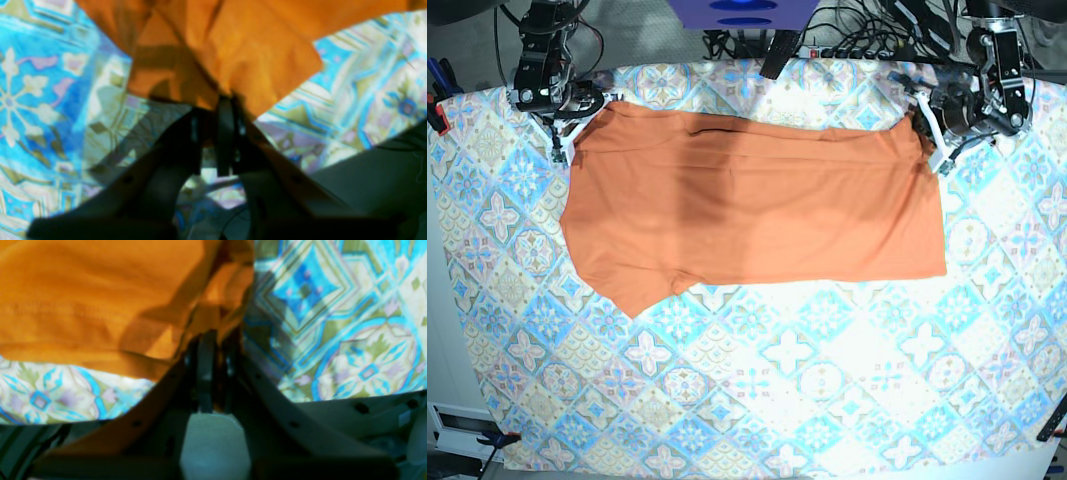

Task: Fold the T-shirt properly
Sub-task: 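Drag the folded shirt toward the robot base with both grippers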

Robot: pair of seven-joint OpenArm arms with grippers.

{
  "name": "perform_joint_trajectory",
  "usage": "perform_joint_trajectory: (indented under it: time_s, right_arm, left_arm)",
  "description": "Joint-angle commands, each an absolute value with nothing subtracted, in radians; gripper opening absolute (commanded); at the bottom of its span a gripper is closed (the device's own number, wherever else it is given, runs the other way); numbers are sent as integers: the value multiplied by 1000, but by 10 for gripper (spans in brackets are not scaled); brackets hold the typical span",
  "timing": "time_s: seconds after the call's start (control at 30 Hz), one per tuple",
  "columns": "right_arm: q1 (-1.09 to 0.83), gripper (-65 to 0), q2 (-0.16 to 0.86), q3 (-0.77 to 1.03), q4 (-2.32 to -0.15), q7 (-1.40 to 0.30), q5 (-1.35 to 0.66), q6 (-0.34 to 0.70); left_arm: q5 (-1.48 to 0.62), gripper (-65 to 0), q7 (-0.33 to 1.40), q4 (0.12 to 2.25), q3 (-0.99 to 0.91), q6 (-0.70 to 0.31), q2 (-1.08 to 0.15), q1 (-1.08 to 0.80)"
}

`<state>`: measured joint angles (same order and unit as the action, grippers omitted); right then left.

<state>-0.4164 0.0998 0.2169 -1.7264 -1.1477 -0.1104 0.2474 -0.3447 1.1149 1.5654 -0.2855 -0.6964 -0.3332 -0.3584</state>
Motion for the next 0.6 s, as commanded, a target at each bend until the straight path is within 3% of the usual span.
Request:
perform_joint_trajectory:
  time_s: [0.0, 0.23, 0.57]
  right_arm:
    - [-420, -619, 107, 222, -1747, -1147, -111, 246]
    - [-470, -619, 111, 225, -1750, -1158, -111, 246]
    - [-501, -620, 113, 231, -1750, -1148, -110, 245]
  left_arm:
    - [-346, -628, 1112, 1577, -292, -698, -349, -371]
    - [-346, -628, 1104, 1577, -404, -698, -352, -441]
    - [-348, -625, 1102, 1577, -417, -698, -400, -458]
